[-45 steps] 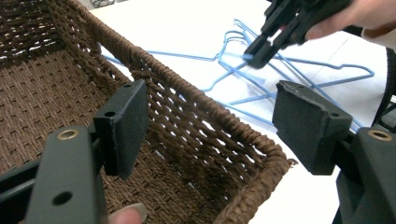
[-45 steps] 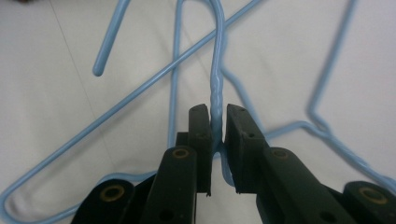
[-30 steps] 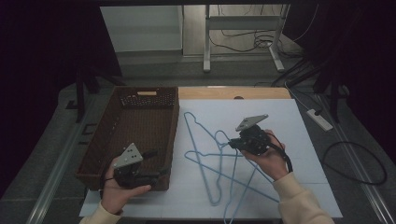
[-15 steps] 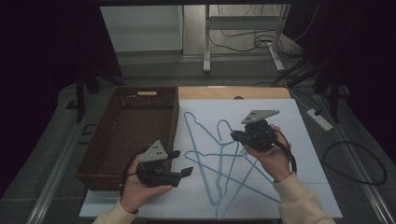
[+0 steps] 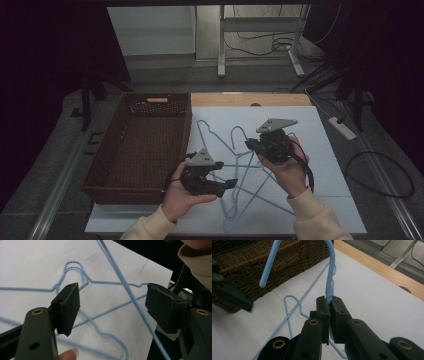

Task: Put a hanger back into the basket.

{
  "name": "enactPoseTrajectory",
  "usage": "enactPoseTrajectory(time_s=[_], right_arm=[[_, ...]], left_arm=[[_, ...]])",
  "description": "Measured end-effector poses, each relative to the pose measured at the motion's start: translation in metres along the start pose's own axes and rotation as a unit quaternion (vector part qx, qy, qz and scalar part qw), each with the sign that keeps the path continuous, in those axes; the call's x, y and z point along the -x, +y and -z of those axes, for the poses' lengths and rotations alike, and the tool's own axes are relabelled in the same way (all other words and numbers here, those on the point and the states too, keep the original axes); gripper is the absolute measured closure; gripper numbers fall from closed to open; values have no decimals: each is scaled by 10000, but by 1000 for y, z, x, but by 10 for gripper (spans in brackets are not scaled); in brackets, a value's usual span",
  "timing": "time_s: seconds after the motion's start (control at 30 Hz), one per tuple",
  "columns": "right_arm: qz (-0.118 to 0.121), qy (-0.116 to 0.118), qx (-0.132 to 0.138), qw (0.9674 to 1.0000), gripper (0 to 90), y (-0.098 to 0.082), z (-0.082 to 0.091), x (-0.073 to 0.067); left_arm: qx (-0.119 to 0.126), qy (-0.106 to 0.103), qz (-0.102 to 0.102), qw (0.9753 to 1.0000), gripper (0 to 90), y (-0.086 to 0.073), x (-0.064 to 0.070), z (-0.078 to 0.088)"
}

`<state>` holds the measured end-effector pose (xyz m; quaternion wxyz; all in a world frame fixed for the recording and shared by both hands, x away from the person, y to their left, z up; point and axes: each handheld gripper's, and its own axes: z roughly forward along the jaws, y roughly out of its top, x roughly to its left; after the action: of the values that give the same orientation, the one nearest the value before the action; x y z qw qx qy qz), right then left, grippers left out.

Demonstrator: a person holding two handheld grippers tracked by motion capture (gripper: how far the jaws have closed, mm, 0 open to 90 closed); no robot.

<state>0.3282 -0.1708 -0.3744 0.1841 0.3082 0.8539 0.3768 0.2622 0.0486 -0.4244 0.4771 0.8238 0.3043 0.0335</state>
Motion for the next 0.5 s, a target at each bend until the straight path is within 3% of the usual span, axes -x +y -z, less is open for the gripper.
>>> enactPoseTrajectory(time_s=[0.13, 0.27, 0.37, 0.5], right_arm=[[2, -96, 133, 9999, 862, 3, 5, -5], [18, -122, 201, 9997, 863, 5, 6, -8], [65, -149, 238, 9996, 862, 6, 7, -11], [80, -160, 273, 9995, 861, 6, 8, -12]], left_arm=[[-21, -127, 53, 9999, 314, 5, 2, -16], [-110, -122, 154, 9997, 362, 5, -1, -26], [-172, -327, 260, 9990, 555, 2, -6, -29], [-208, -530, 283, 9980, 745, 2, -8, -28]])
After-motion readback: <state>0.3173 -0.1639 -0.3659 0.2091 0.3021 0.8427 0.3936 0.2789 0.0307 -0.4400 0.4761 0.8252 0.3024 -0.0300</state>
